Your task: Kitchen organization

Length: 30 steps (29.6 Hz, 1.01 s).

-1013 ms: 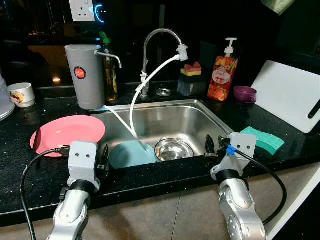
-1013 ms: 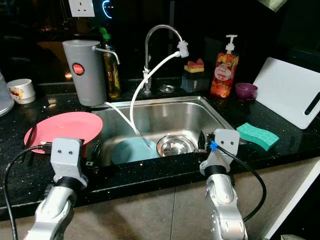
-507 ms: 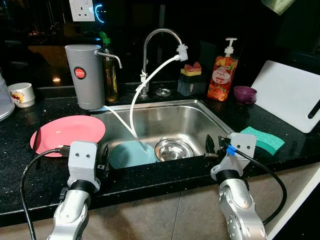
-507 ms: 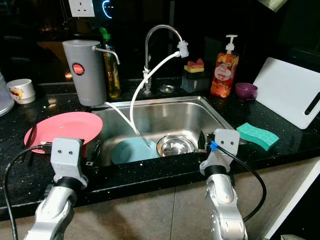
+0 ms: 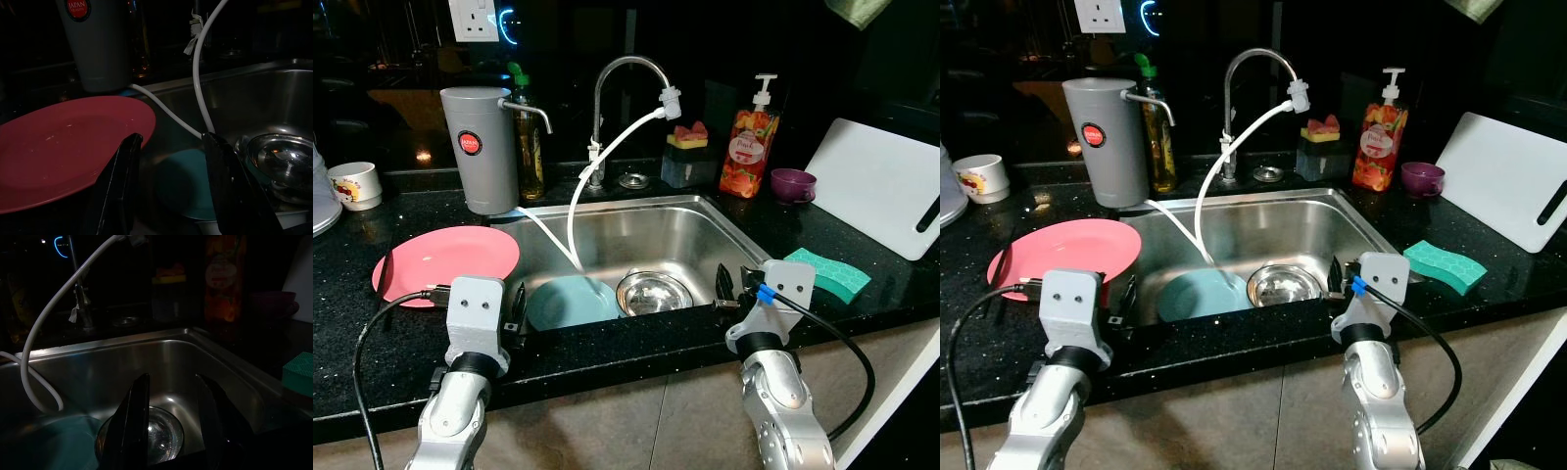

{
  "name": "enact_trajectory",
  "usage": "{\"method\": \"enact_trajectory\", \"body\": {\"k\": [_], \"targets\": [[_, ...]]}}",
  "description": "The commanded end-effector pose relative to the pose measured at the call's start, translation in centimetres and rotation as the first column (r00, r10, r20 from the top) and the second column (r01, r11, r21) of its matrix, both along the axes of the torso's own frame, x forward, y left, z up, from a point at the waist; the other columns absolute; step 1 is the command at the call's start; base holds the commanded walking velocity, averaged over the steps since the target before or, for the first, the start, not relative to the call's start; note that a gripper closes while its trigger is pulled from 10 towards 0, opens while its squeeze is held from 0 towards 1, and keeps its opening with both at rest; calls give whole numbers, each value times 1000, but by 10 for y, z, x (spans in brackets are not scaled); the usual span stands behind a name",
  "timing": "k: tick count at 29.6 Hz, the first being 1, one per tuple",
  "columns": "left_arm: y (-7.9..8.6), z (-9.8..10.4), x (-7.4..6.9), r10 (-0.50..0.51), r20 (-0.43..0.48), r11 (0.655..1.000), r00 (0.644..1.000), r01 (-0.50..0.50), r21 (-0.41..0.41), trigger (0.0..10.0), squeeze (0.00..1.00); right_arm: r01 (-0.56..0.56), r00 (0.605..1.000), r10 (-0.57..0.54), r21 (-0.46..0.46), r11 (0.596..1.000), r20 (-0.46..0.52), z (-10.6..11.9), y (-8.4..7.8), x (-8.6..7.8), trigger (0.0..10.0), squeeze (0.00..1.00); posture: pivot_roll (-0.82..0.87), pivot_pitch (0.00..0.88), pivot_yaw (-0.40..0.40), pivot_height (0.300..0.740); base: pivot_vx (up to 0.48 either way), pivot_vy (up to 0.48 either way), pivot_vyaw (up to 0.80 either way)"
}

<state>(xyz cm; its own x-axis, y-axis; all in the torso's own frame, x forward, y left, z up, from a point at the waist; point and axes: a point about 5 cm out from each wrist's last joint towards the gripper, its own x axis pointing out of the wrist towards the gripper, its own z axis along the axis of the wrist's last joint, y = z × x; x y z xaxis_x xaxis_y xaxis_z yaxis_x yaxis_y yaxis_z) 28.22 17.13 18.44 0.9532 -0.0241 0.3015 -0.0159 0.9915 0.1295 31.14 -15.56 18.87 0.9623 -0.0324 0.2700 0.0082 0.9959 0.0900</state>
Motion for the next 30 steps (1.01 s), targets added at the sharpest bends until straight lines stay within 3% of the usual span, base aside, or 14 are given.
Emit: {"method": "enact_trajectory", "body": {"k": [1, 30], "targets": [[0, -1, 1, 2, -3, 1000, 1000, -2, 3, 10000, 0, 2, 1000, -2, 10, 1000, 1, 1, 1, 0, 10000, 0, 98, 41, -41, 740, 0, 0, 0], [-1, 0, 2, -1, -1, 1000, 1000, 1, 3, 10000, 0, 1, 1000, -2, 9, 1000, 3, 2, 0, 1, 10000, 0, 97, 39, -40, 740, 0, 0, 0]]}}
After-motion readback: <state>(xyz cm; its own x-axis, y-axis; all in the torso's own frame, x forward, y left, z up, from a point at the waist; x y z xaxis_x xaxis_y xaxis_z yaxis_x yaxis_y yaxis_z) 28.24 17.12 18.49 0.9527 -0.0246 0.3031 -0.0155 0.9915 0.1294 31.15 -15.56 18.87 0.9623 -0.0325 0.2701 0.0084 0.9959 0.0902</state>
